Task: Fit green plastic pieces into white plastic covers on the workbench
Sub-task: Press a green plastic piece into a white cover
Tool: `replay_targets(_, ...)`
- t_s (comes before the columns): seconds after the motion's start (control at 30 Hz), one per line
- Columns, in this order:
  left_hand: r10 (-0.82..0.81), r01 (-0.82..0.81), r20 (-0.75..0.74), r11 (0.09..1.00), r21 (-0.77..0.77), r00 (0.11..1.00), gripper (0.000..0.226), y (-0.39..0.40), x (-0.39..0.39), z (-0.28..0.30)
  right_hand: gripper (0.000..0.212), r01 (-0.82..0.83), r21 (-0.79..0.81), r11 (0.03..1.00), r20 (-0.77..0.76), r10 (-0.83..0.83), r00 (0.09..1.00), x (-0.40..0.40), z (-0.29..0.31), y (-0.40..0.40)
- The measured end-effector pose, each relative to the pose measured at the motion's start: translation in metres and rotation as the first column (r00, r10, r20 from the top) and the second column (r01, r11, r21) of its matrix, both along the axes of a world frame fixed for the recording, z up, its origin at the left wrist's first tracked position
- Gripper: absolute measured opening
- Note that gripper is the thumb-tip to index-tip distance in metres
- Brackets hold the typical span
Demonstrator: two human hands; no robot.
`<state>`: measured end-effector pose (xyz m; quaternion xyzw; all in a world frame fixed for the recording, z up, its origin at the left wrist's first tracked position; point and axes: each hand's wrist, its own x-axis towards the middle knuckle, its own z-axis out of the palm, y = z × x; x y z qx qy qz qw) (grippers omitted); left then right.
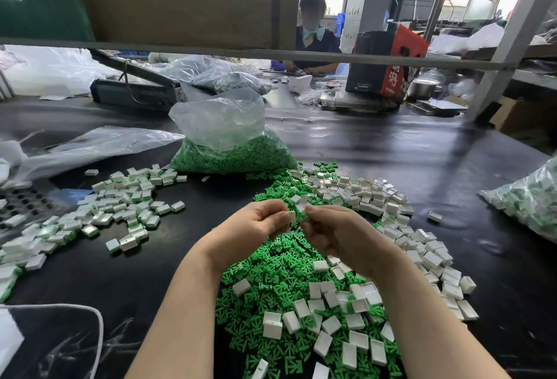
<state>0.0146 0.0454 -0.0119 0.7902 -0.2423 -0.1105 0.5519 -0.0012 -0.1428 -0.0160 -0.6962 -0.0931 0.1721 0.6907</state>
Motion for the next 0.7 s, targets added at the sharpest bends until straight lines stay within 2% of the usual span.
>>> replay_targets(0.13,0.023,-0.029,-0.084,0.997,-0.066,0.996,0.023,0.004,0.003,-0.004,0.018,0.027,0.041,0.999,0.051,-0.029,0.998,0.001,0.001,-0.002)
replay_targets(0.23,0.012,-0.030,-0.139,0.992,-0.124,0.990,0.024,0.003,0.004,-0.004,0.018,0.050,0.007,0.999,0.150,-0.050,0.987,0.003,0.001,0.001)
replay_targets(0.47,-0.021,0.006,-0.132,0.994,-0.109,0.991,0.029,0.002,0.003,-0.002,0.013,0.068,-0.131,0.989,0.292,-0.028,0.956,0.003,0.003,0.008)
replay_targets(0.7,-0.017,0.007,-0.130,0.997,-0.079,0.991,0.029,0.003,0.003,-0.002,0.020,0.062,-0.236,0.970,0.321,0.018,0.947,0.002,0.004,0.007)
